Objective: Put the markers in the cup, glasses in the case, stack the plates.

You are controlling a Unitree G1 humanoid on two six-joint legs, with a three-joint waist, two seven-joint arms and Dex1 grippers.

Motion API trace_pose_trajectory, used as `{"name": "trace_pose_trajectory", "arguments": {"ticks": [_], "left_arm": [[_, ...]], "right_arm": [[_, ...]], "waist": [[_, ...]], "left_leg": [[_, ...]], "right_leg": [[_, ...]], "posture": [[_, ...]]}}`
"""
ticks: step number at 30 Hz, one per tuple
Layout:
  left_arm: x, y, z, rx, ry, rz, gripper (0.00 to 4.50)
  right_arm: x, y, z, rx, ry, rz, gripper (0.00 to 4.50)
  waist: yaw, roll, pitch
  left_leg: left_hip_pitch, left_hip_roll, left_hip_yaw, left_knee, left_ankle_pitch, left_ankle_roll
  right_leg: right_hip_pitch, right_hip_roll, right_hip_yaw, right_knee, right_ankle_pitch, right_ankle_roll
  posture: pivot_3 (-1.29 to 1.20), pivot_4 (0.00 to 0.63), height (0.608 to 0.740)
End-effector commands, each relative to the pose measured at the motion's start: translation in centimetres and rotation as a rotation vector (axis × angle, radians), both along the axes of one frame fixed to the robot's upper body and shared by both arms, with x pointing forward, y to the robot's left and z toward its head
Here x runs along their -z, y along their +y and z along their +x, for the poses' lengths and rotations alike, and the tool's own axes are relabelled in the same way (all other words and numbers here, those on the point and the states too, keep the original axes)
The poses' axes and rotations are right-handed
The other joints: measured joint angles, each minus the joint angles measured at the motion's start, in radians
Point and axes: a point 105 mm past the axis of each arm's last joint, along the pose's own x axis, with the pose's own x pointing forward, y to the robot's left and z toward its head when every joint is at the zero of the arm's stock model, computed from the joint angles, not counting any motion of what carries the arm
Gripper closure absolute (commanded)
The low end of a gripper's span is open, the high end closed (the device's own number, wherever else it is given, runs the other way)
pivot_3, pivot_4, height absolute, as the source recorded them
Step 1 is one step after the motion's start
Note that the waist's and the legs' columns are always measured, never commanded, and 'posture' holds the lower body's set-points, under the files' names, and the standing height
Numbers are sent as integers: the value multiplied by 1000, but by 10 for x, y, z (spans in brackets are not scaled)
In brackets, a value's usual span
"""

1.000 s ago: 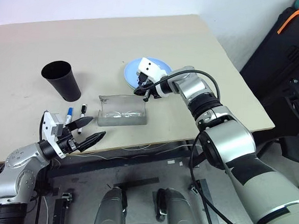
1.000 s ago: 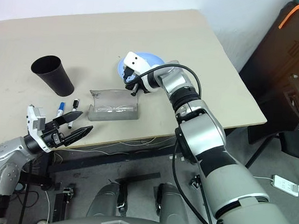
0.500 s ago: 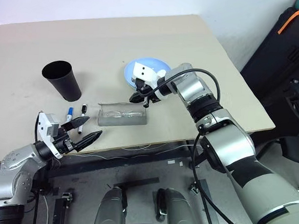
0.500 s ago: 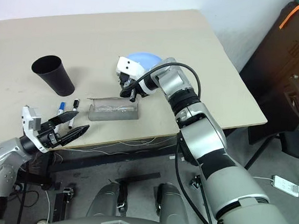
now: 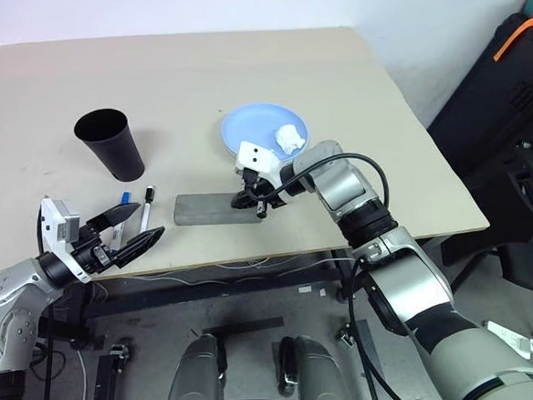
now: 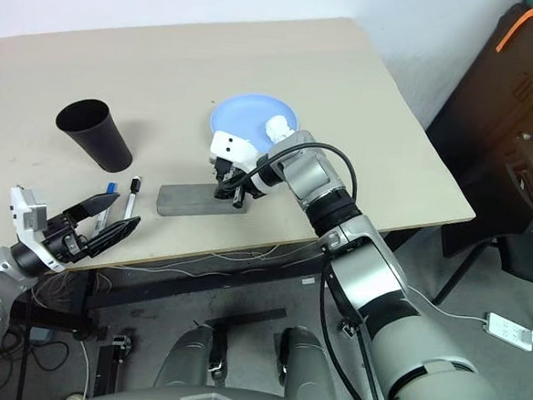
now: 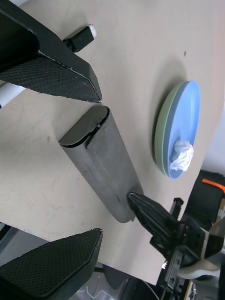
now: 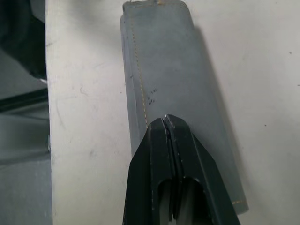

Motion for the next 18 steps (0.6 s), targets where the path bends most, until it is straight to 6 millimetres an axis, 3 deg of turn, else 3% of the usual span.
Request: {"name": "trace_pose_trajectory", "arguments": {"ticks": [1, 5, 13, 15, 18], "left_arm": [[-10, 1, -1, 4, -34, 12, 0], [-10, 1, -1, 5, -31, 10, 0], [-22, 10, -4, -42, -77, -2, 0], [-27, 14, -5, -69, -88, -14, 0], [-27, 25, -6, -140, -74, -21, 0]], "right_arm": [[4, 1, -3, 8, 10, -13, 4476], [-2, -1, -2, 11, -3, 13, 4476], [-78, -3, -13, -71, -12, 363, 4476], [-82, -8, -18, -86, -4, 387, 4476], [-80, -16, -21, -78, 20, 387, 3922]], "waist": [[0, 0, 0], [1, 0, 0], [3, 0, 0], [3, 0, 0], [1, 0, 0]], "left_leg": [[0, 0, 0, 0, 0, 0], [0, 0, 0, 0, -1, -1], [-1, 0, 0, 0, 0, 0], [-1, 0, 0, 0, 0, 0], [-1, 0, 0, -1, 0, 0]], "right_leg": [[0, 0, 0, 0, 0, 0], [0, 0, 0, 0, 0, -1], [-1, 0, 0, 0, 1, -1], [-1, 0, 0, -1, 1, -1], [-1, 0, 0, -1, 0, -1]], "posture": [[0, 150, 738], [0, 150, 738], [0, 150, 738], [0, 150, 738], [0, 150, 738]]}}
